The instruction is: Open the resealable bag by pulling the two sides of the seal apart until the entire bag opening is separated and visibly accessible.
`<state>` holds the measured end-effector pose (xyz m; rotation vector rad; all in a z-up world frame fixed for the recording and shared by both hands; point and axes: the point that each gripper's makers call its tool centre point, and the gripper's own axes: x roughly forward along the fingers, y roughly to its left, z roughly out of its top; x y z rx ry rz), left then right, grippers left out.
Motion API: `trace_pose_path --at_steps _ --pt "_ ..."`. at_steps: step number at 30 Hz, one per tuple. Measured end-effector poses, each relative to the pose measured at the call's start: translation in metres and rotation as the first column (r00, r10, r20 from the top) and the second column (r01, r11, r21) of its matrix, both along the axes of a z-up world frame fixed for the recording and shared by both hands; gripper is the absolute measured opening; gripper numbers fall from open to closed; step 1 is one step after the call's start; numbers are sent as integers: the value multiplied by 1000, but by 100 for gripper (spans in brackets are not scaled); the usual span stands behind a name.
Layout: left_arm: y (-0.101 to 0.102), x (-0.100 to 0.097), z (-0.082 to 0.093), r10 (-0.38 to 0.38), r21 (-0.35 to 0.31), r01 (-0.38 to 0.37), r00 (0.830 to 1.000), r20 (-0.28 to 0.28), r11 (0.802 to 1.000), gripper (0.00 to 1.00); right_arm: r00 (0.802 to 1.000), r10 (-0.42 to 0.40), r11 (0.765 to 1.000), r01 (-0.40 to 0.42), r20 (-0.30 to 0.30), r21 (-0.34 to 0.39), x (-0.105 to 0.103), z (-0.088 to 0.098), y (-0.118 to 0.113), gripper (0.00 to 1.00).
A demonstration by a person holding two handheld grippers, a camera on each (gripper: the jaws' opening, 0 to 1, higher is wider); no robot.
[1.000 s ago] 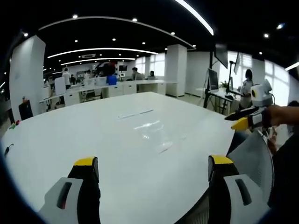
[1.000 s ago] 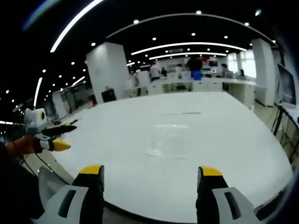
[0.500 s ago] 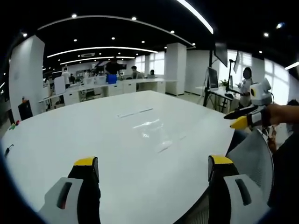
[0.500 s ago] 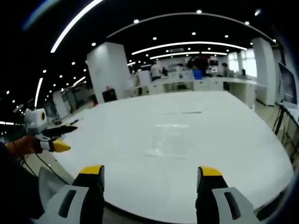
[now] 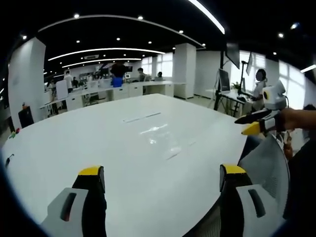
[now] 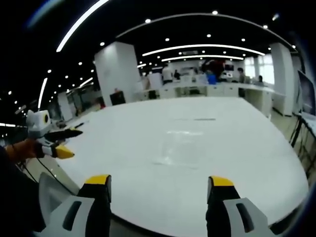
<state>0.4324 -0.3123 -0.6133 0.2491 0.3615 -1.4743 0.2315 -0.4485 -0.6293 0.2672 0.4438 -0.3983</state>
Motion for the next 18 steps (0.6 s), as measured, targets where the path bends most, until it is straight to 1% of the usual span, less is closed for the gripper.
trace_pose_path --at_steps 3,7,11,14,18 --pt "-1 -1 -3 -7 12 7 1000 6 1000 94 1000 12 1000 -12 -7 -6 2 -1 0 77" --pt "-3 -1 -4 -13 18 13 1000 14 1000 93 998 53 998 -54 -40 -35 8 -3 -2 77" --pt "-4 -2 -5 -14 20 14 1000 9 1000 94 993 95 993 -99 -66 -64 20 -5 -3 76" --pt "-5 -2 -6 -14 22 13 1000 7 1000 94 987 135 987 -142 -86 -75 30 -8 -2 75" --pt "-4 -3 -7 -13 22 13 1000 2 1000 94 974 189 973 -202 -123 -107 46 -11 -3 75"
